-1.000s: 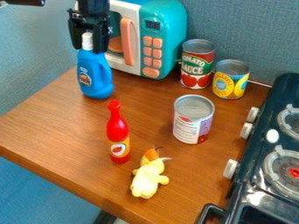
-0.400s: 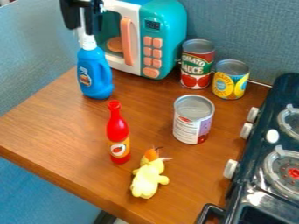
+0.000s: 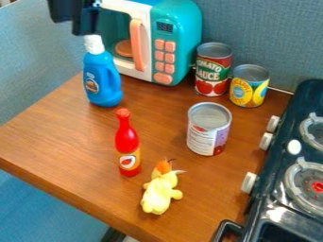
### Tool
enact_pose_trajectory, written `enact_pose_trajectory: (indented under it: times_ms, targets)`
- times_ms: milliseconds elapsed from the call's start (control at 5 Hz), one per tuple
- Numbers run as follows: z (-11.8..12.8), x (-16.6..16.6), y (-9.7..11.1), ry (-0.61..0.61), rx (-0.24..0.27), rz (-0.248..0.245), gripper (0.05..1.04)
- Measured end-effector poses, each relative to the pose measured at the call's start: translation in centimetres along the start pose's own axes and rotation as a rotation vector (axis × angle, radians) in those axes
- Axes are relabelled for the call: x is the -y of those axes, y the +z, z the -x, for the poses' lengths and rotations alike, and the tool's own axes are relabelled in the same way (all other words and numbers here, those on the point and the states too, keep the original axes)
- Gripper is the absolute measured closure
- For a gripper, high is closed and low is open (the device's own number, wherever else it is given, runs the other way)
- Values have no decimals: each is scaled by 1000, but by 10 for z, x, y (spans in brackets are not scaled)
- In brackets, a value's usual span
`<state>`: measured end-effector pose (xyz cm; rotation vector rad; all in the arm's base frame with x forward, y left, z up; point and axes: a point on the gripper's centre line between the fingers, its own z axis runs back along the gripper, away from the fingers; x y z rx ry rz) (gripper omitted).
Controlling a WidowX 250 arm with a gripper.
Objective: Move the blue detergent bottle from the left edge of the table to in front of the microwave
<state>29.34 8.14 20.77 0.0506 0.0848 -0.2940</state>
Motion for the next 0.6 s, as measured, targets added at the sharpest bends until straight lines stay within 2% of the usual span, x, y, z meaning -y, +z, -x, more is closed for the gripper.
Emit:
enact_pose_trajectory:
  times_ms: [200, 400, 600]
  targets:
    - [10, 37, -7, -44, 2, -5, 74]
    - [-1, 67, -22, -97, -6, -15, 74]
    - [-2, 70, -33, -90, -18, -44, 74]
